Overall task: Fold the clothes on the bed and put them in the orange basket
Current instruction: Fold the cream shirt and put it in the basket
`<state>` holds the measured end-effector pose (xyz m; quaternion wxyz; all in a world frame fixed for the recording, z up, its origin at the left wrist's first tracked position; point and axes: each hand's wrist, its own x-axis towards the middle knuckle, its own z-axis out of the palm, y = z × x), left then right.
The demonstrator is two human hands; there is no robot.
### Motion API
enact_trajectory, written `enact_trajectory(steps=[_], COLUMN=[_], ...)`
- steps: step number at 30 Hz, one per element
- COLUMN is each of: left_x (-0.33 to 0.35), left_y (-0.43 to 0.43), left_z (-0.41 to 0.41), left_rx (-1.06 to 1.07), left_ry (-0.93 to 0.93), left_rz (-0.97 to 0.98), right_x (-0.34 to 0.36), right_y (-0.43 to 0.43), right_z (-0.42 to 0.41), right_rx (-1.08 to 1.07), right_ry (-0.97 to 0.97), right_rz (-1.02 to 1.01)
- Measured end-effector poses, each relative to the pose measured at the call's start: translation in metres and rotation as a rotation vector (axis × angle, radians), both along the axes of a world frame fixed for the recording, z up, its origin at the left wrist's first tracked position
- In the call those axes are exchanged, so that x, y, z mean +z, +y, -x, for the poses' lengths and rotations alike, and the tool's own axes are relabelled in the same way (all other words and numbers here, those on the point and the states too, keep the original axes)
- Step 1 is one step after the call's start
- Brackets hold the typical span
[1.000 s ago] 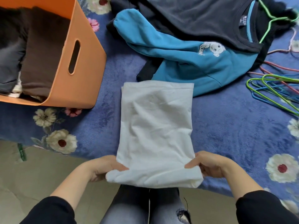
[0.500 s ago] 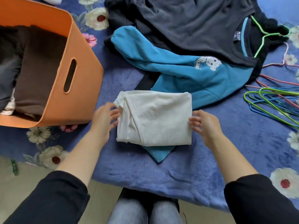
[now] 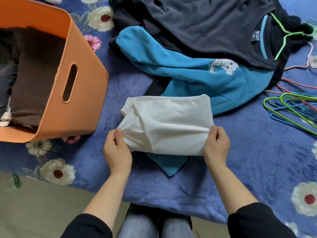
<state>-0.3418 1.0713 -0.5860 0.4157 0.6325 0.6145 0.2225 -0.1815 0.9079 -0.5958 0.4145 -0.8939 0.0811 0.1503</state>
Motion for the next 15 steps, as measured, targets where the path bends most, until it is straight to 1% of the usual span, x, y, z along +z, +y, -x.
enact_trajectory(steps=[2,5,7,10,11,13,15], left_x=[-0.005,-0.022,-0.022,-0.009,-0.005,-0.003,-0.006], left_y=[0.004,0.012,0.019,0.026,0.027,0.028,0.03], left_z=[-0.002,0.002,0.003,-0.003,-0.006,-0.016,-0.027], left_rx=[0.004,-0.103,-0.176,-0.272,-0.331,-0.45,-0.478], left_ry=[0.064,0.22,0.301,0.236,0.204,0.18,0.214], left_rz=[0.047,0.166,0.136,-0.076,-0.106,-0.086,-0.029], right_x=[-0.007,-0.016,-0.017,-0.011,-0.008,-0.003,0.001], right_y=[0.002,-0.001,-0.004,-0.001,0.001,0.01,0.019], right_z=[0.001,0.001,-0.002,-0.012,-0.015,-0.023,-0.029], right_rx=[-0.004,0.107,0.181,0.187,0.182,0.191,0.222], right_ry=[0.027,0.125,0.138,0.116,0.084,0.023,0.012], right_rz=[0.067,0.192,0.233,0.175,0.146,0.111,0.089])
